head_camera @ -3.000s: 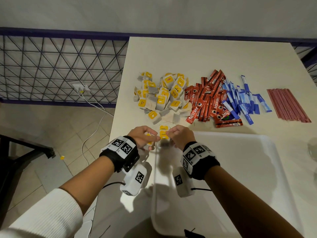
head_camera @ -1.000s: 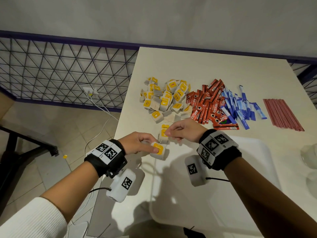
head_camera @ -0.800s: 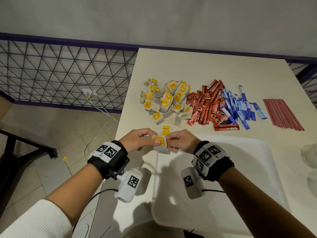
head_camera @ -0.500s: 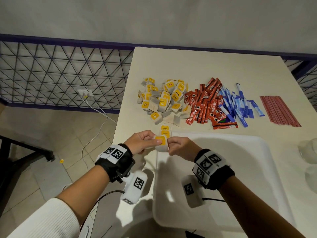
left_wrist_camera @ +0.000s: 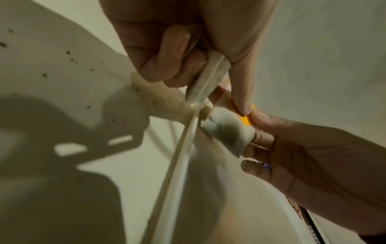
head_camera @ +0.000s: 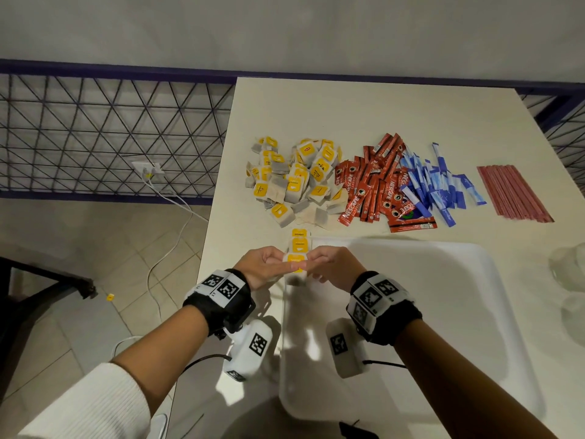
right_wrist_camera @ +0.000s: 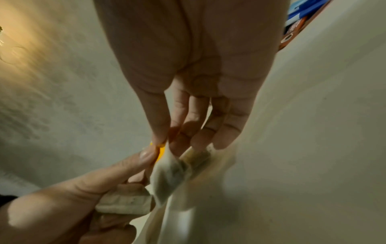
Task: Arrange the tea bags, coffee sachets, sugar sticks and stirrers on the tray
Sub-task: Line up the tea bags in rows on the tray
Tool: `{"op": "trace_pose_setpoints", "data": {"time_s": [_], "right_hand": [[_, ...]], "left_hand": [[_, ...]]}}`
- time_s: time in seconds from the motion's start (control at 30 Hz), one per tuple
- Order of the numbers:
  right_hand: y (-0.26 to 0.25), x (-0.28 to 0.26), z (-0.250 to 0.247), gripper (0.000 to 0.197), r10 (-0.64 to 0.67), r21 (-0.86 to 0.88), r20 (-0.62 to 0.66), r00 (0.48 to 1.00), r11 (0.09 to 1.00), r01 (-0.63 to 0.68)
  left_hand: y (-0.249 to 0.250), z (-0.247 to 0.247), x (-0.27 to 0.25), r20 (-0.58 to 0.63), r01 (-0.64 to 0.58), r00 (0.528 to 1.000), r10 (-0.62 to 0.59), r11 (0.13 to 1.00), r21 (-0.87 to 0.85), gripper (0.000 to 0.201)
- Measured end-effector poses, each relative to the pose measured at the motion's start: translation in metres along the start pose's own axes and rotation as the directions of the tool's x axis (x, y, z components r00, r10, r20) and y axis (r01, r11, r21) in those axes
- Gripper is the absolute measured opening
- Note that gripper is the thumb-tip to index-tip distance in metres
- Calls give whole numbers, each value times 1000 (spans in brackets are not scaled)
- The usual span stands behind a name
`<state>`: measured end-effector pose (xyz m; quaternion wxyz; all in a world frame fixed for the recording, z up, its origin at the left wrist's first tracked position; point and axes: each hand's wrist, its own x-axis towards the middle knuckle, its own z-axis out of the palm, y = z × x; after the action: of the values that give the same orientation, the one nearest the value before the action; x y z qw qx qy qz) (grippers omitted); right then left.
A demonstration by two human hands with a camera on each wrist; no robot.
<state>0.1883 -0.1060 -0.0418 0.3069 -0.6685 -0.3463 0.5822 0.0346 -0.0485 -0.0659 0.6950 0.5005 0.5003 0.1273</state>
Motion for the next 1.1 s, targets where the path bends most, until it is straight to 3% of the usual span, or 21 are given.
{"op": "trace_pose_setpoints", "data": {"time_s": [0.27,0.43,0.67,0.8,1.0,1.1], "right_hand": [[5,20,-3,17,39,-117,-135,990,992,-55],[4,24,-1,12,63,-99,-167,984,992,-80],[6,29,3,19,55,-90,-240,969,993,-79],[9,29,5,12,69,-98,-249,966,991,-96],[8,26,9,24,60,-107,-265,962,990,-91],[4,23,8,14,67,-80,-282,957,993,-93]], "left_hand": [[-8,-14,13,-116,-6,993,20,993,119,13],[-5,-16,13,-102,-27,994,39,992,120,36],[0,-10,16,-100,-49,992,83,950,308,21],[0,-9,16,-111,-33,991,74,940,339,22],[1,-8,15,-114,-53,988,101,930,363,24],[2,-9,15,-115,-73,986,123,928,367,30]]}}
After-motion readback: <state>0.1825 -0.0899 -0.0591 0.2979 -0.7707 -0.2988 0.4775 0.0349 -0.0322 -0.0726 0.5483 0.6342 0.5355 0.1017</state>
